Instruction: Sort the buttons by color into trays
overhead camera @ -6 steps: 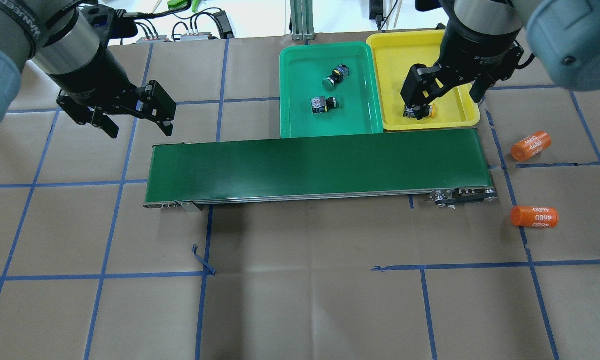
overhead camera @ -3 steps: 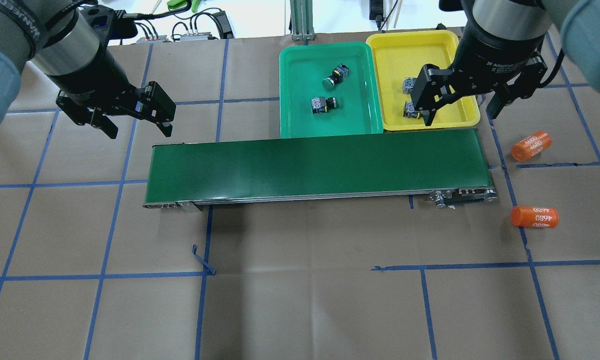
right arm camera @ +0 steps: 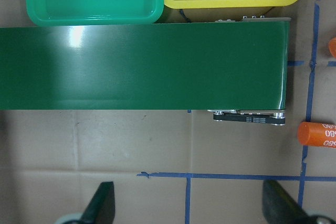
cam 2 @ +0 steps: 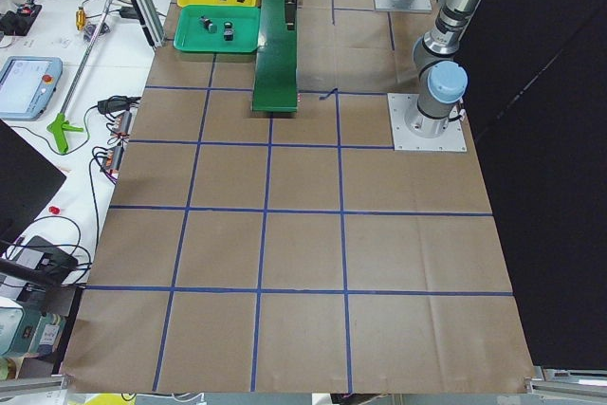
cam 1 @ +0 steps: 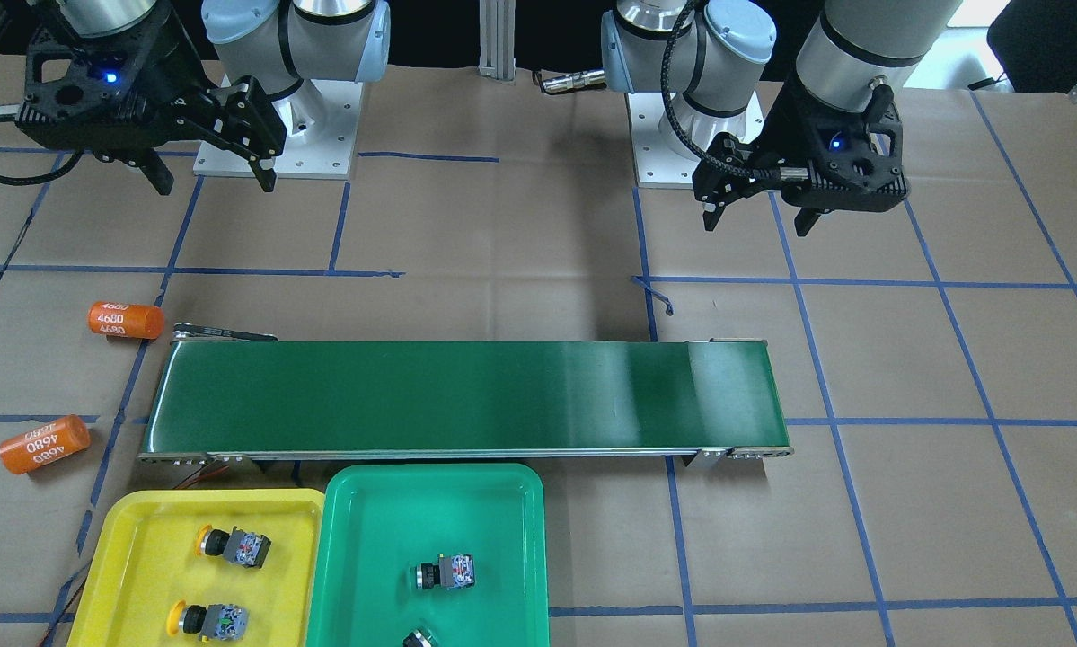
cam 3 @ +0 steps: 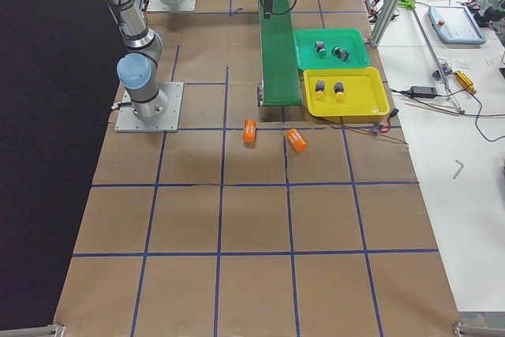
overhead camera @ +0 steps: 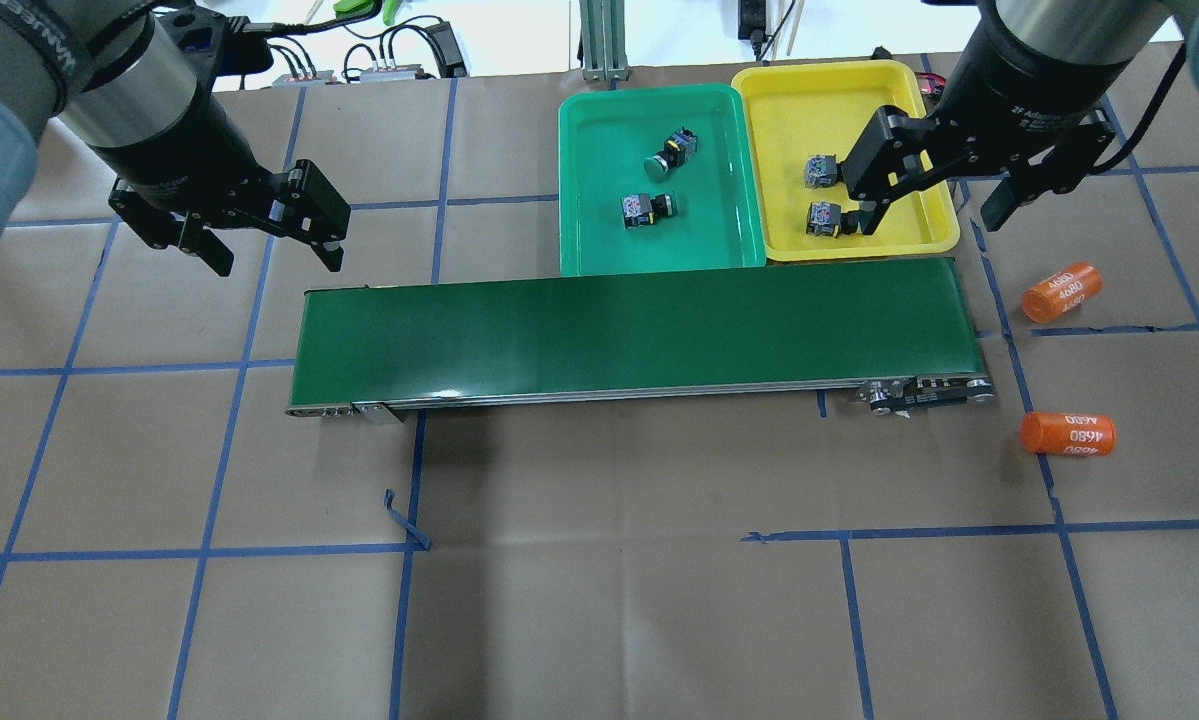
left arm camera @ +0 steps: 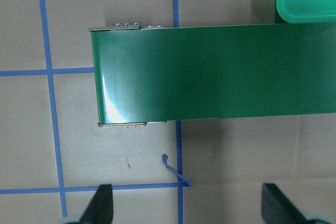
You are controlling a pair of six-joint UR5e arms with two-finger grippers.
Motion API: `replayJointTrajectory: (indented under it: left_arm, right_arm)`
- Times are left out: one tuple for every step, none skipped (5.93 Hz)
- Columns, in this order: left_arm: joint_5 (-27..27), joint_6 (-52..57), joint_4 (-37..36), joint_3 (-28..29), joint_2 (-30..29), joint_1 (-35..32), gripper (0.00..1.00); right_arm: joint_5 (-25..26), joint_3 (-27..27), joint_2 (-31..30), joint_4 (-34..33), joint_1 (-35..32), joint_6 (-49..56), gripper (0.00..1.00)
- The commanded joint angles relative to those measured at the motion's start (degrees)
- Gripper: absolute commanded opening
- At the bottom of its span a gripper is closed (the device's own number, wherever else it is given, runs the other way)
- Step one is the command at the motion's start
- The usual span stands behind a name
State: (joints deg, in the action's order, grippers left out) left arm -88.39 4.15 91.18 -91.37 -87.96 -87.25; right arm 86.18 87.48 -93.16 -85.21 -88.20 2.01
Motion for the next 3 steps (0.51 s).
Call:
replayJointTrajectory:
  left_arm:
    - [0.1, 0.1, 0.0, 0.0, 0.0, 0.0, 0.99]
    - [0.0, 0.2, 0.0, 0.0, 0.0, 0.1, 0.99]
    - [0.2, 0.2, 0.0, 0.0, -0.1, 0.1, 0.99]
  right_arm:
    - [-0.1, 0.0, 0.1, 0.0, 0.0, -1.6, 1.00]
    - [0.2, 0.0, 0.3, 0.0, 0.0, -1.7, 1.00]
    - [0.8, -0.1, 0.3, -0.1, -0.1, -1.6, 1.00]
